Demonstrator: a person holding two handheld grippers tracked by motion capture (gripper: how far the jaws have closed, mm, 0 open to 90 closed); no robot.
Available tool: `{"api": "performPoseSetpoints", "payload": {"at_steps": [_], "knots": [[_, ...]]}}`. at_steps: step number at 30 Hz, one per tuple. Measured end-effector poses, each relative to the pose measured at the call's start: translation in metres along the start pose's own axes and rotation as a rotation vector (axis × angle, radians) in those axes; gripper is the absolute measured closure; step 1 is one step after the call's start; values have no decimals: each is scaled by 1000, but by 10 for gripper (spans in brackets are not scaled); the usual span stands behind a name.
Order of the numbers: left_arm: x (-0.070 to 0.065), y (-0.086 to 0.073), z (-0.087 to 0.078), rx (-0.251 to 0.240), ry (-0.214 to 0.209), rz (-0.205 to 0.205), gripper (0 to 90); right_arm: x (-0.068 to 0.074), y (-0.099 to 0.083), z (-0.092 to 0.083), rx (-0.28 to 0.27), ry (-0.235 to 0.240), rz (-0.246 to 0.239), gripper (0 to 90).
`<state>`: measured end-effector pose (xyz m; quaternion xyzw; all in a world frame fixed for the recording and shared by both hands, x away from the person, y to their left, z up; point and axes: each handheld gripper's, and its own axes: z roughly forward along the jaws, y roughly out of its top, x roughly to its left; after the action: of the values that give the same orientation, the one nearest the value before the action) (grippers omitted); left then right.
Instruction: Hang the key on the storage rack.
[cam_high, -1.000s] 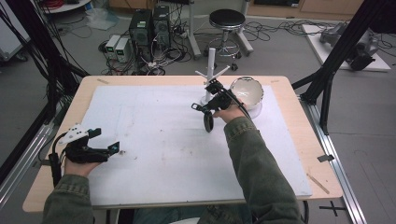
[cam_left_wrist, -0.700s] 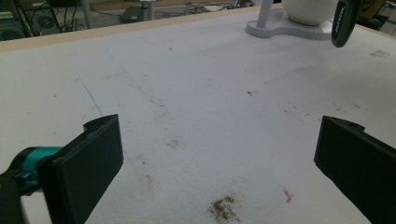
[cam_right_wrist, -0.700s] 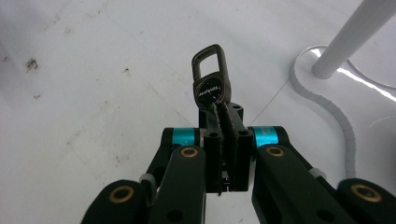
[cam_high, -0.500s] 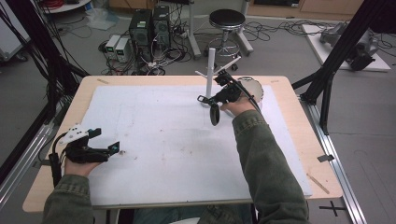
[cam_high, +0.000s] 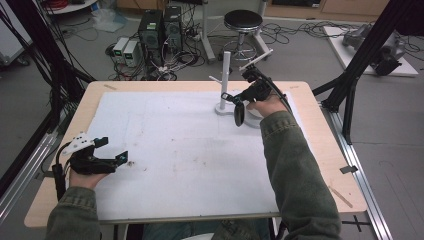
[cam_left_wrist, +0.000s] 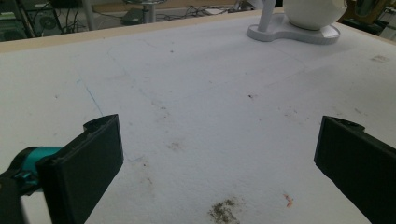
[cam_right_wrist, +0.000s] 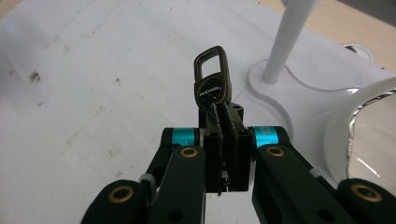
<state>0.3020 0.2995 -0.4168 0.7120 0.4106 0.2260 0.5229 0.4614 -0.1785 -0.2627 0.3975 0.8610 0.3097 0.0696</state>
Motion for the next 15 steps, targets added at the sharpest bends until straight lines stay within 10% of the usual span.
{"api": "performPoseSetpoints", "payload": {"at_steps": [15], "knots": [[1,0,0,-5,7,-3,17,-7,29,-28,-59,-2,6,869]]}}
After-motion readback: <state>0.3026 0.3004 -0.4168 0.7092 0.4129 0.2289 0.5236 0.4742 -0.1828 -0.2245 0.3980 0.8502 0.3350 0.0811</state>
